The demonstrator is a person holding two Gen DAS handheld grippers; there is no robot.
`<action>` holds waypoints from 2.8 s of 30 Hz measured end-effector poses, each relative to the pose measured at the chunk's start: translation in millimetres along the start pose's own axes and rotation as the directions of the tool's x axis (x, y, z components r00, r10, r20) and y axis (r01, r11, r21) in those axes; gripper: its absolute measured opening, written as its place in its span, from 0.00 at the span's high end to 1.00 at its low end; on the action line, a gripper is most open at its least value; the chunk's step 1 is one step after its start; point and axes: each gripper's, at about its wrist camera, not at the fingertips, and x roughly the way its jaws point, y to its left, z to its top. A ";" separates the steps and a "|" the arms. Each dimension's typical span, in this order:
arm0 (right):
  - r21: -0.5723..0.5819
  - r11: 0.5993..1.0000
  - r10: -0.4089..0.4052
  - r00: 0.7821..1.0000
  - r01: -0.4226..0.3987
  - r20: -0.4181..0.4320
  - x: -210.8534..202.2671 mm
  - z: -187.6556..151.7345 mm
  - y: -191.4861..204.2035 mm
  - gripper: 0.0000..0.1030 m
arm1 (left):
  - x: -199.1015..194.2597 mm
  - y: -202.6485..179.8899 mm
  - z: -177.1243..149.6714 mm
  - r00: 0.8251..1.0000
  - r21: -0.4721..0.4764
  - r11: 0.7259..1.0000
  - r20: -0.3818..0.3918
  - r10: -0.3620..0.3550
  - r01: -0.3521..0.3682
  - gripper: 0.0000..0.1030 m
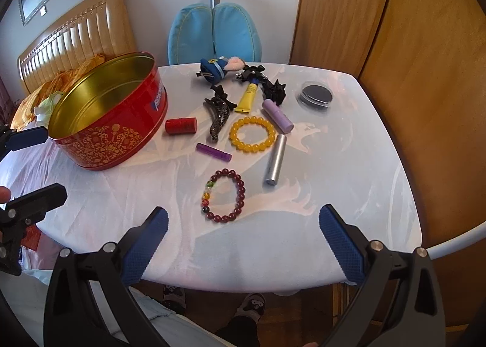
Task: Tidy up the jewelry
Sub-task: 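Reach the right gripper to the silver cylinder and close on it, then carry the silver cylinder into the red tin and open the right gripper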
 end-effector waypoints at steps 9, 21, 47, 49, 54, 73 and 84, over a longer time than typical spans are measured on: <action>0.011 0.998 -0.064 0.997 0.065 -0.045 66.8 29.6 -44.5 0.03 | 48.5 -6.6 16.4 0.995 0.033 0.995 -0.047 -0.093 0.094 0.07; -0.071 0.996 -0.057 0.991 0.048 -0.123 146.5 59.3 -36.8 0.10 | 74.1 -5.7 40.0 0.999 0.084 0.996 -0.044 -0.031 0.034 0.07; -0.120 0.988 0.094 0.994 -0.101 -0.058 84.9 46.4 -28.9 0.82 | 45.0 1.3 39.7 1.000 0.000 1.000 -0.017 0.023 -0.023 0.07; -0.147 0.982 0.114 0.993 -0.118 -0.034 73.8 45.8 -26.6 0.82 | 37.8 5.3 42.5 0.999 -0.031 0.998 -0.002 0.049 -0.049 0.07; -0.219 0.962 0.169 0.986 -0.164 0.005 57.9 51.4 -23.8 0.82 | 19.3 18.5 46.2 0.991 -0.146 0.981 0.028 0.130 -0.125 0.07; -0.505 0.797 0.372 0.928 -0.332 -0.023 63.5 146.5 205.0 0.82 | -44.7 210.9 -4.6 0.914 -0.315 0.873 0.040 0.403 -0.371 0.06; -0.522 0.804 0.125 0.939 -0.285 -0.319 167.1 151.2 312.9 0.82 | -31.8 294.3 -46.1 0.951 -0.348 0.893 0.010 0.308 -0.285 0.06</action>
